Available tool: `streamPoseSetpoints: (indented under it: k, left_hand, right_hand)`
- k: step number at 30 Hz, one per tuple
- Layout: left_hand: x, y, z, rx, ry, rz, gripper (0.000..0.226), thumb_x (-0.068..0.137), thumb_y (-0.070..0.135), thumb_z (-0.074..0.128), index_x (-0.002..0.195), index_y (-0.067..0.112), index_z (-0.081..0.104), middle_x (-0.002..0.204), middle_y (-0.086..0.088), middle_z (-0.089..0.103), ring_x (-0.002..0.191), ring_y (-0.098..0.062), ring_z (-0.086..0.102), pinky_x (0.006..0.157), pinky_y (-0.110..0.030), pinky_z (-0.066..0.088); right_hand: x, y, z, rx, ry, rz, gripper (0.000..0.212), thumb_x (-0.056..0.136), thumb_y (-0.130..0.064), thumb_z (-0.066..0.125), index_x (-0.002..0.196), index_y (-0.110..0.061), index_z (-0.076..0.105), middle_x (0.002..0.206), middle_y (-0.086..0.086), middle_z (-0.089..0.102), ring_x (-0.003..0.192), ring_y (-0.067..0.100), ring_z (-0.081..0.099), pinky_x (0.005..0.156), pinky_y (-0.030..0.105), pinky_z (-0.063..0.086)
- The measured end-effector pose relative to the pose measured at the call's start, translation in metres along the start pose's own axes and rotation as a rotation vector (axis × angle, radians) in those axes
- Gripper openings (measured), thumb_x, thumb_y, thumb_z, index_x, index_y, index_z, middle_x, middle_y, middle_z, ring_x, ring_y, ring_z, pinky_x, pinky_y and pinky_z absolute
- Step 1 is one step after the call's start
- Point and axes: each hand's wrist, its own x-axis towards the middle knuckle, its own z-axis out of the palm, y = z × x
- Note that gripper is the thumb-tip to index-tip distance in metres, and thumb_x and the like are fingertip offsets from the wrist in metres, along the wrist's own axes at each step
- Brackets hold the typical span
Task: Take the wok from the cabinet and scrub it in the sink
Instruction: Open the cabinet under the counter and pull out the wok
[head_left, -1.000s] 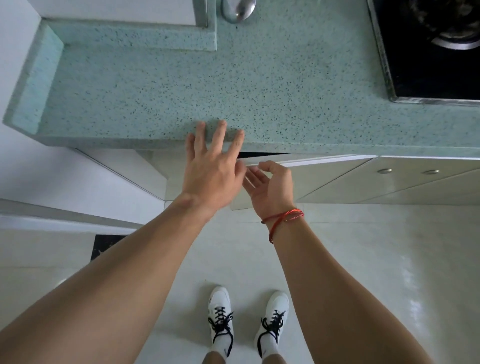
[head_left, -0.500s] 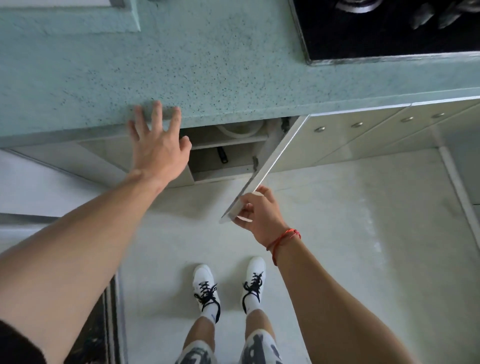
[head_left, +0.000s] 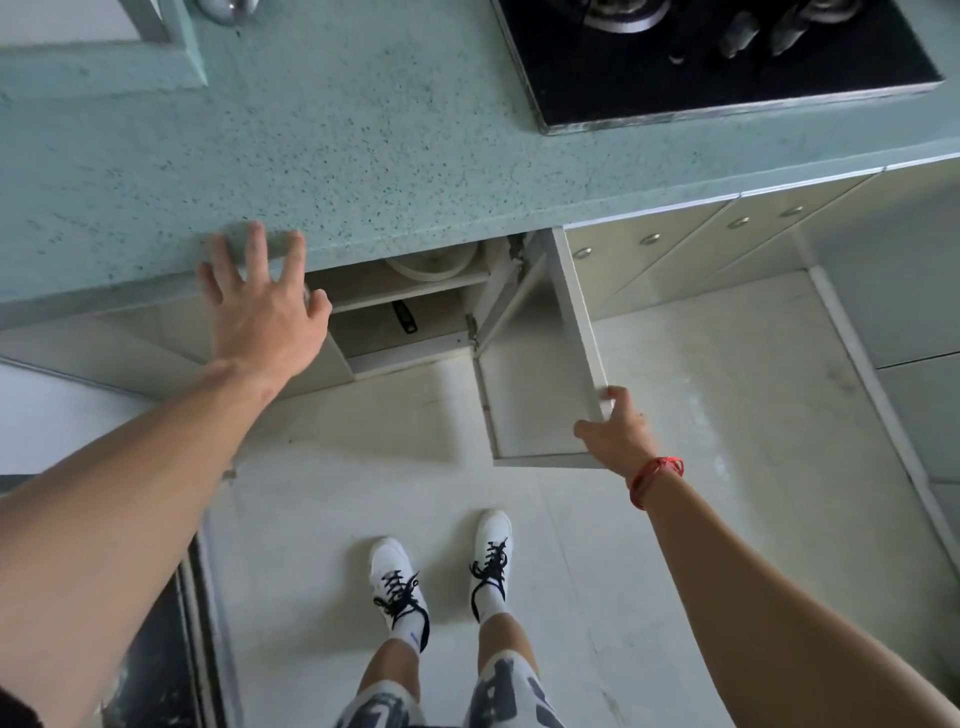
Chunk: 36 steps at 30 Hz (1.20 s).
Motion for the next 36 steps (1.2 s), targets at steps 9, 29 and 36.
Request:
streamPoseSetpoints:
  k: [9,29,36]
  left_hand:
    - [0.000,0.000,0.002,-0.015,-0.018,-0.003,0.065,0.097,0.038,0.050,0.154,0.016,0.026,0.161,-0.021,0.013,0.144,-0.056,0.005,0.117,-0.064,0.006]
    - [-0.050,0.033,-0.076,-0.203,0.021,0.182,0.074,0.092,0.044,0.060,0.150,0.006,0.035,0.156,-0.023,0.026,0.144,-0.047,0.022,0.114,-0.059,0.029]
    - [-0.083,0.039,-0.092,-0.232,0.066,0.207,0.084,0.086,0.065,0.036,0.151,0.012,0.034,0.155,-0.018,0.030,0.143,-0.043,0.028,0.112,-0.055,0.032]
  right_hand:
    - [0.003,-0.011,-0.005,-0.365,0.141,0.064,0.067,0.076,-0.028,0.065,0.132,-0.019,0.029,0.109,0.009,0.035,0.116,0.034,0.039,0.087,0.039,0.035]
    - [-0.059,-0.087,-0.038,-0.381,0.189,-0.568,0.087,0.080,-0.049,0.059,0.151,-0.030,0.012,0.144,0.009,0.036,0.127,0.034,0.042,0.100,0.050,0.043]
    - [-0.090,-0.110,-0.040,-0.388,0.302,-0.718,0.081,0.079,-0.059,0.050,0.149,-0.036,0.016,0.146,0.006,0.032,0.127,0.031,0.038,0.102,0.050,0.040]
